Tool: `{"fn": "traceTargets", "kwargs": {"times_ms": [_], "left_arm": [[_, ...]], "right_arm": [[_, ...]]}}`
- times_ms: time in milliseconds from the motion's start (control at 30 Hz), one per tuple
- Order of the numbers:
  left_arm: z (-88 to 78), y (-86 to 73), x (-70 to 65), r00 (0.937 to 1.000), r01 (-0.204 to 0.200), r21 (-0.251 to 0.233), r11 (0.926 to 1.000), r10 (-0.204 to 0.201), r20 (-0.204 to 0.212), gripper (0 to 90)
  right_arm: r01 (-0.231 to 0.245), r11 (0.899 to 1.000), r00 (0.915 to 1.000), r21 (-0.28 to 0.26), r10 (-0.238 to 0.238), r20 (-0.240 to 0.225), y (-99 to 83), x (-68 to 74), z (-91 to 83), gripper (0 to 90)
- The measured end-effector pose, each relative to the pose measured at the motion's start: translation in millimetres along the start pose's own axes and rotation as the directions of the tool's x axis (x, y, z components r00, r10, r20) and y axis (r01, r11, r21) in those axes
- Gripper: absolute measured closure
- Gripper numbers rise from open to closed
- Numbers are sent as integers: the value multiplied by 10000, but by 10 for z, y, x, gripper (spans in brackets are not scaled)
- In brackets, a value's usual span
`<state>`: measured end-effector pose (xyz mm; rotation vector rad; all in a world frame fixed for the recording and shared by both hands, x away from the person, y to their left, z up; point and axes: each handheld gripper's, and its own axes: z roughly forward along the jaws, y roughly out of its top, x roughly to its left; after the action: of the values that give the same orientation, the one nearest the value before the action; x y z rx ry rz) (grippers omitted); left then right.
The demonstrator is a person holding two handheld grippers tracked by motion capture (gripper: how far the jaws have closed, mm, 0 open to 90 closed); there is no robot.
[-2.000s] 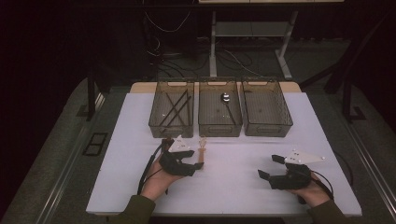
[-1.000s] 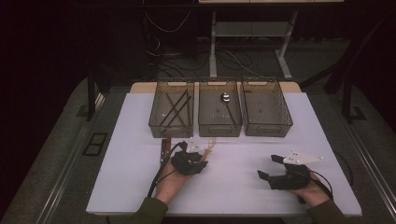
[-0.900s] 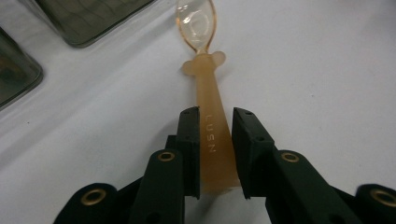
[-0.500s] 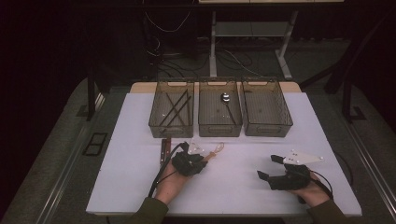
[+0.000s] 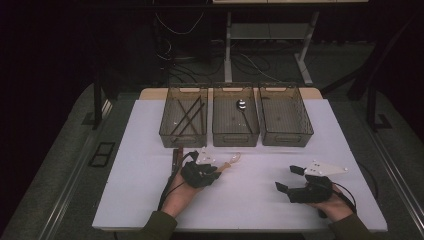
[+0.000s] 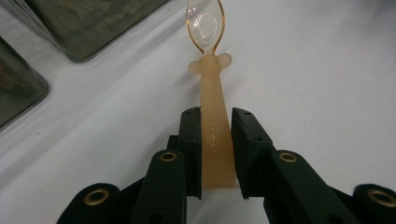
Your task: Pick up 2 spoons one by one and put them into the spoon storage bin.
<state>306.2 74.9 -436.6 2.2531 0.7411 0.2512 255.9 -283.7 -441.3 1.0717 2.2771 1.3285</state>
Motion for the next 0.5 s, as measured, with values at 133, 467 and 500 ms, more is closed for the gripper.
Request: {"fn": "traceTargets", "kwargs": {"times_ms": [133, 467, 500], "left_arm": [[-64, 7, 33, 9998, 18, -219, 9998, -14, 186, 740], [-213, 50, 114, 9990, 27, -587, 9983, -1, 438, 740], [-222, 56, 117, 9990, 69, -666, 9978, -39, 453, 740]], "right_arm": [[-74, 10000, 10000, -55, 75, 8, -1, -8, -3, 173], [-33, 10000, 10000, -78, 34, 10, -3, -22, -5, 173], [-36, 10000, 10000, -90, 36, 13, -2, -24, -6, 173]]}}
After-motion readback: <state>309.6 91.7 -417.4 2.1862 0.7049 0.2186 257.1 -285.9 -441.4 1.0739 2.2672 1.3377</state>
